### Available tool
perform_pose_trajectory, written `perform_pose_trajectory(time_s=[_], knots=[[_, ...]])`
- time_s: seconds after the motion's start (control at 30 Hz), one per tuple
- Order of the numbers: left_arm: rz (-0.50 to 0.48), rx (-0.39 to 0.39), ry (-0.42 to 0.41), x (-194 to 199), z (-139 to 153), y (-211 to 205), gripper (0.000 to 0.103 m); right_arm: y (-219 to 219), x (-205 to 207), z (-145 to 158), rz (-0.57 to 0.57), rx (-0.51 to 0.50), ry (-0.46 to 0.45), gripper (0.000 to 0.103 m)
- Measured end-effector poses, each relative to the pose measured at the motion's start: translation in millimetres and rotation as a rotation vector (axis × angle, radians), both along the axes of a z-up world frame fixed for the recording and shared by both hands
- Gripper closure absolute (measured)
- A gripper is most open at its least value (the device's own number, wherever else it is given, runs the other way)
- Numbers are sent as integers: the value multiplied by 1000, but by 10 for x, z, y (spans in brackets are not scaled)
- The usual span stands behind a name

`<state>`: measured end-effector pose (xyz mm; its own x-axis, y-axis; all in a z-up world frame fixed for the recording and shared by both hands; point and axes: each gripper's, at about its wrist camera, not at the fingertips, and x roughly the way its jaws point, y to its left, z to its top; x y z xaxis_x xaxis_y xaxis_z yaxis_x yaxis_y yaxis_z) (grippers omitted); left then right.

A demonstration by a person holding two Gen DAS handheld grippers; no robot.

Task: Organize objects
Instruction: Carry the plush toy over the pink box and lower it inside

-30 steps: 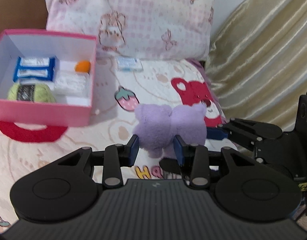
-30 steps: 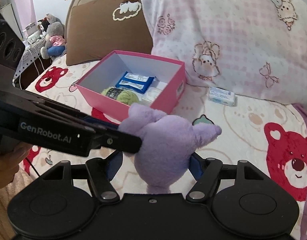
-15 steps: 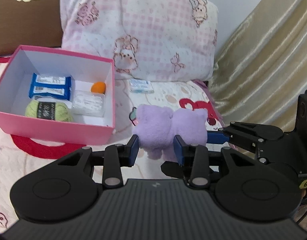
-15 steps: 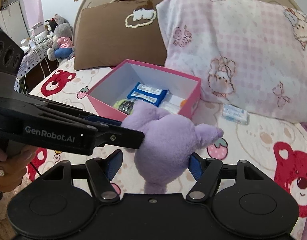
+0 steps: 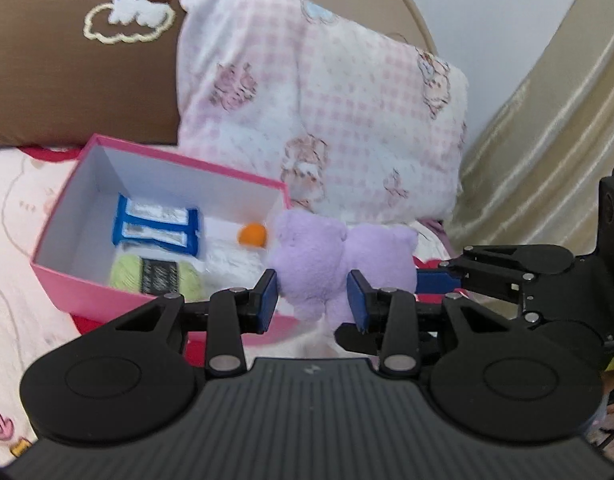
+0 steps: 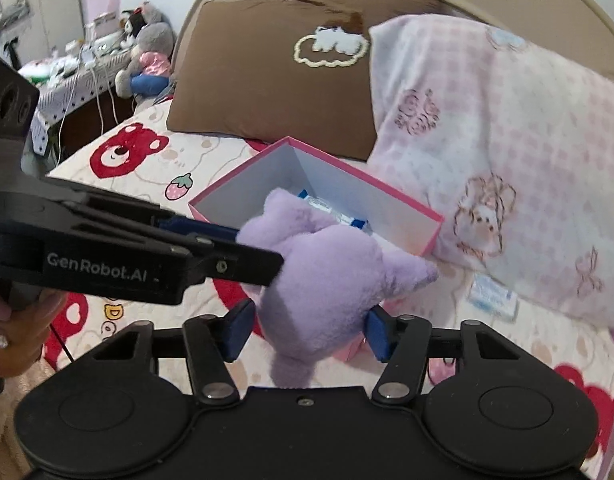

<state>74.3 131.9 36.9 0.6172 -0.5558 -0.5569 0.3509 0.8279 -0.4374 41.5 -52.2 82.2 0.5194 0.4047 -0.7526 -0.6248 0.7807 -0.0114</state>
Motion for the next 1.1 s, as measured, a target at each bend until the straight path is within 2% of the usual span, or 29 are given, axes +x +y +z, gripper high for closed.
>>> perform_pose_trajectory(time_s=[0.2, 0.37, 0.53, 0.7, 0.87, 1.0, 1.1], knots=[[46, -61, 32, 223, -74, 266, 67, 221, 208, -17, 58, -28, -18, 48], [74, -86, 47, 406, -201, 468, 67, 400, 470, -93, 78, -17, 27, 48], [108, -120, 47, 605, -357, 637, 67, 652, 694, -128, 124, -82, 29, 48], [157, -168, 48, 770, -546, 851, 67, 853, 926, -215, 165, -80, 40, 48], [189, -120, 12, 893, -660, 888, 67, 957, 1130, -375, 194, -64, 48, 48], [191, -130, 25, 1050, -813, 883, 67, 930, 1288, -521, 188, -44, 64, 49], [200, -101, 26, 1143, -904, 820, 67, 922, 1418, -651, 175, -37, 84, 49]])
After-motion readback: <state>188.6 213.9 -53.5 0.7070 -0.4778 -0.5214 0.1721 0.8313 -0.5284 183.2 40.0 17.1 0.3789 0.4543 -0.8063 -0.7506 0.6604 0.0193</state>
